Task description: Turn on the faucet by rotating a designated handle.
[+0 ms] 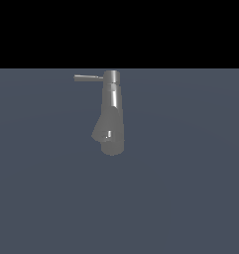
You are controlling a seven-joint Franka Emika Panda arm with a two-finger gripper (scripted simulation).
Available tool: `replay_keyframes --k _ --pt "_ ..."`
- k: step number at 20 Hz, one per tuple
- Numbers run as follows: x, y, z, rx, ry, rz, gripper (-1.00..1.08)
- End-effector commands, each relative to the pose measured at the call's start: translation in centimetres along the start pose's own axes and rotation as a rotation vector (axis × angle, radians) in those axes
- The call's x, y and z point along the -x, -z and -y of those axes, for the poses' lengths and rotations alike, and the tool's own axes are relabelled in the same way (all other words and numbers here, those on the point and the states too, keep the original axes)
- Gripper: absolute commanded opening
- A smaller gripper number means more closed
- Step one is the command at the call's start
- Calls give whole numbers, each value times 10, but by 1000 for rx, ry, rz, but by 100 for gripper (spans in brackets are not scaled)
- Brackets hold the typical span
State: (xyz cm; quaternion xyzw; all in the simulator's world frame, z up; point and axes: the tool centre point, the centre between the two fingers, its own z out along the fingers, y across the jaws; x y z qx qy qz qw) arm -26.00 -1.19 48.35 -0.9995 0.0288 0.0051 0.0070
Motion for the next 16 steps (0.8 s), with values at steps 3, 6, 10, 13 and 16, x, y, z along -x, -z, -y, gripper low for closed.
replay_keyframes --k 3,6,10,13,16 --pt "0 0 -1 0 -4 2 -100" --pt "-1 0 -5 -2 -23 11 -100" --pt "0 0 -10 -2 -43 23 -100" --pt "0 0 -11 -2 -43 24 -100" --pt "-2 0 -10 -3 -48 23 -100"
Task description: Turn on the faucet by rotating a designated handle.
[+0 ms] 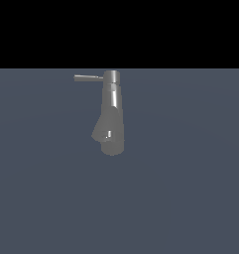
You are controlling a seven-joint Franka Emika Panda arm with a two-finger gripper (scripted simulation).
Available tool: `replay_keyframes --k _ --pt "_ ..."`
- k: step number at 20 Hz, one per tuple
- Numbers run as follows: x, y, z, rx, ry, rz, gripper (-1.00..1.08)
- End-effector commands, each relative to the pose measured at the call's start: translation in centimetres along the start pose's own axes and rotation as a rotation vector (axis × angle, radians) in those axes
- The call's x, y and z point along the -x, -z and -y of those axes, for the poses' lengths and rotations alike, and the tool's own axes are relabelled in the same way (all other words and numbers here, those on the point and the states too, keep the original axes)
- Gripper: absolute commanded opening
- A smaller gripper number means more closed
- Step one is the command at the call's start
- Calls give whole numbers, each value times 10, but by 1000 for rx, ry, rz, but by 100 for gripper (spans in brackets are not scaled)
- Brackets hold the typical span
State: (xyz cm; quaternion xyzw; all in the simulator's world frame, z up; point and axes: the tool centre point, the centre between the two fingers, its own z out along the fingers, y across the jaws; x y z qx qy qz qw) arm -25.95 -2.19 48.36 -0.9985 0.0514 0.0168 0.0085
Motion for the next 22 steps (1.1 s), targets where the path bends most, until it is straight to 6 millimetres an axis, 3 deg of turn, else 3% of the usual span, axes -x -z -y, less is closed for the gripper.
replay_keyframes --k 1,11,22 --pt "-2 0 1 -2 -7 1 -100" --pt "-32 -1 9 -23 -110 8 -100" --pt "-98 -12 31 -55 -341 31 -100"
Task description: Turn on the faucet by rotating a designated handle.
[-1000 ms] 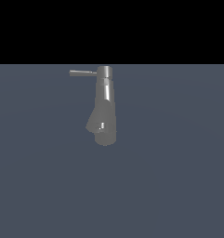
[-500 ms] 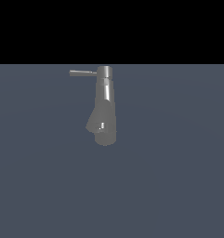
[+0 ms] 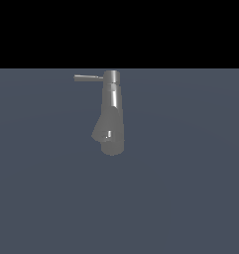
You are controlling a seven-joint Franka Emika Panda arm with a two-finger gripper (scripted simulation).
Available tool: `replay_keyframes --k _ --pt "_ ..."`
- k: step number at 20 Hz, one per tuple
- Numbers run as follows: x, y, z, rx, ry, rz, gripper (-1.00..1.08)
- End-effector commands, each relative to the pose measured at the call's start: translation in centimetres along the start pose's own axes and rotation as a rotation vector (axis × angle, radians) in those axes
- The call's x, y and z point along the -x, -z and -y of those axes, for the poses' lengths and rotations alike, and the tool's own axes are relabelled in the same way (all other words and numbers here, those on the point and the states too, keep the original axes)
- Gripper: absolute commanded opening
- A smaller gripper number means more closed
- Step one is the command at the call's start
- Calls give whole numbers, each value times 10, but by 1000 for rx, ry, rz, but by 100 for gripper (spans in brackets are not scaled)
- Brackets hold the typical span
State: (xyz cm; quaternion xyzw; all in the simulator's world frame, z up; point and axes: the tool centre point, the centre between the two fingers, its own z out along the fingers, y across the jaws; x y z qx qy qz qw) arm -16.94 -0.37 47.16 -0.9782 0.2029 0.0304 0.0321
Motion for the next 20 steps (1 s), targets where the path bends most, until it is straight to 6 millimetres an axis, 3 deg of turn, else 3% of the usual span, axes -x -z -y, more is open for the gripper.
replay_keyframes --k 1,10,20 --pt "-14 -4 10 -6 -59 6 -100" --pt "-63 -27 49 -14 -272 23 -100" --pt "-113 -65 93 -4 -512 31 -100"
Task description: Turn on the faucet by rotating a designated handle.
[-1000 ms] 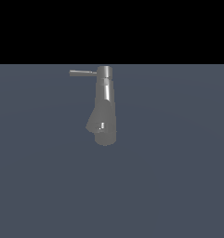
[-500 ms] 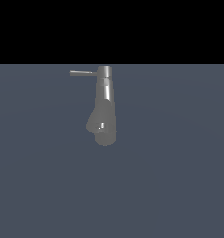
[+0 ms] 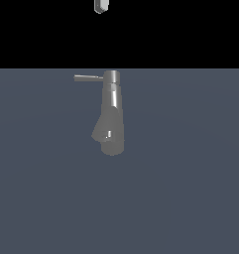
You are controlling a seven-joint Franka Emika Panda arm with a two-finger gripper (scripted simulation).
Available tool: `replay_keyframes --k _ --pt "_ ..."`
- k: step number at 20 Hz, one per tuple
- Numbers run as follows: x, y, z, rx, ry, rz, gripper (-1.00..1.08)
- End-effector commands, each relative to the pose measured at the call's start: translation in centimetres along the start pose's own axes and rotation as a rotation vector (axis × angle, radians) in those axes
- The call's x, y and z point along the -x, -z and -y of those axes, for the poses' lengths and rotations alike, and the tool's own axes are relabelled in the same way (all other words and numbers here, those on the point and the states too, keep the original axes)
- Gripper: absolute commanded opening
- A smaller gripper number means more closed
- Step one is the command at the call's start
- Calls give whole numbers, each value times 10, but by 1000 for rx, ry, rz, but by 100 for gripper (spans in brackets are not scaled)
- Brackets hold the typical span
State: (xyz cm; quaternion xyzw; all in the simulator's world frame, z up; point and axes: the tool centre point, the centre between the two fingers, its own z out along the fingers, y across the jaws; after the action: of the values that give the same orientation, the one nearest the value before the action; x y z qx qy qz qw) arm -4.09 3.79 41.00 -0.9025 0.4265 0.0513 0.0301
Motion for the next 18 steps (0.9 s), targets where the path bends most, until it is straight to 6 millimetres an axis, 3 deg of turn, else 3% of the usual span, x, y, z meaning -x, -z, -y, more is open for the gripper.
replay_keyframes --k 1,18 --pt "-6 -11 16 2 -62 -1 -100" --pt "-33 -104 115 26 -463 -44 -100"
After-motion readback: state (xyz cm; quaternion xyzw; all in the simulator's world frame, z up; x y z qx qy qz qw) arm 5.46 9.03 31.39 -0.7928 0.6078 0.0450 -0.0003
